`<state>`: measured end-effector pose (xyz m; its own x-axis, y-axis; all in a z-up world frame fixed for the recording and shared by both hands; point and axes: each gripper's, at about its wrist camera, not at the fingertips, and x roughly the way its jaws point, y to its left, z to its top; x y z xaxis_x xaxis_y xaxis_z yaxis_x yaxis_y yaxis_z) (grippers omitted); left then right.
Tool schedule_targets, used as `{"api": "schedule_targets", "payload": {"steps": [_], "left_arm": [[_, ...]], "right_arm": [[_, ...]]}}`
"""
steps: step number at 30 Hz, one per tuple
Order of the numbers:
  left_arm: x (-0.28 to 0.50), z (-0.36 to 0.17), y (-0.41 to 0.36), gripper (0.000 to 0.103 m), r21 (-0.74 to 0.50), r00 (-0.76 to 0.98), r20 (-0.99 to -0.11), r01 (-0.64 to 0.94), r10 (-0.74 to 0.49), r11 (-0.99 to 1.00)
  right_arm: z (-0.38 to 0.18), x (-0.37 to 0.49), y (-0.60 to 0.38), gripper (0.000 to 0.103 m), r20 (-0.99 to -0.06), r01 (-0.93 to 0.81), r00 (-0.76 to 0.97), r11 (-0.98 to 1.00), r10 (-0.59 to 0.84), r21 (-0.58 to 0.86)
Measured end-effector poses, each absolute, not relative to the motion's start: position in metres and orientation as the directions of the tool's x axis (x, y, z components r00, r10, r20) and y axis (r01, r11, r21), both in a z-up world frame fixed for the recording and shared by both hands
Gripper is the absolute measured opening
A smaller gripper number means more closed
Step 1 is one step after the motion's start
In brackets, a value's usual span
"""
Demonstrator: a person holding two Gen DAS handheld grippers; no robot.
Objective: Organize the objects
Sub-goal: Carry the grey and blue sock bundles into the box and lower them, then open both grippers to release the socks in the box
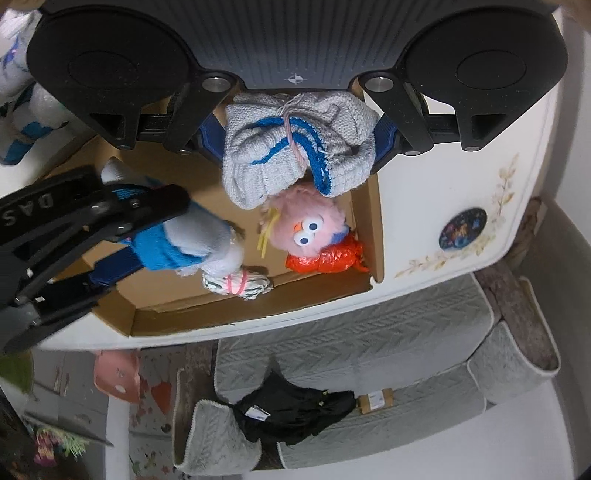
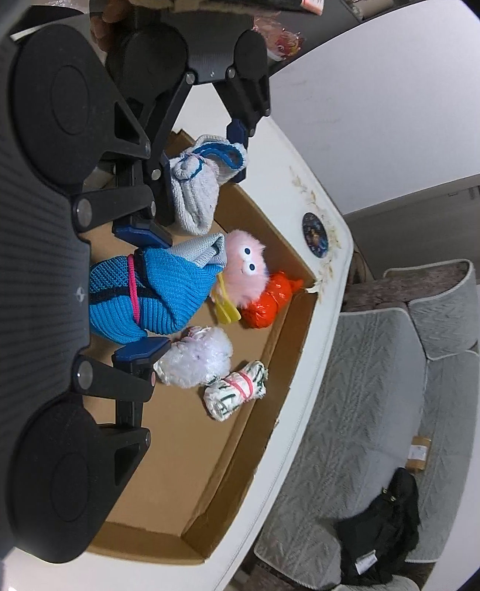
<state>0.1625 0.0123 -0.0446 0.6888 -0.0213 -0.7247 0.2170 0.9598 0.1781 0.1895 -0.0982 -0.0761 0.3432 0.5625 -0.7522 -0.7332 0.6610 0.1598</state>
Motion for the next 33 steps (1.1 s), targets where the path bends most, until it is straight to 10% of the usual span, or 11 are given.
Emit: {"api": "schedule_targets", "payload": {"steps": [33], "left_arm": [[0.117,-0.060,0.000,0.087,0.191,0.551,-0.834,0.239,0.029,0.952]], "right_arm": [[-0.097,0.152,-0.086,0.048,-0.823,-0.775,0.275,0.621,0.497,0.116]]}}
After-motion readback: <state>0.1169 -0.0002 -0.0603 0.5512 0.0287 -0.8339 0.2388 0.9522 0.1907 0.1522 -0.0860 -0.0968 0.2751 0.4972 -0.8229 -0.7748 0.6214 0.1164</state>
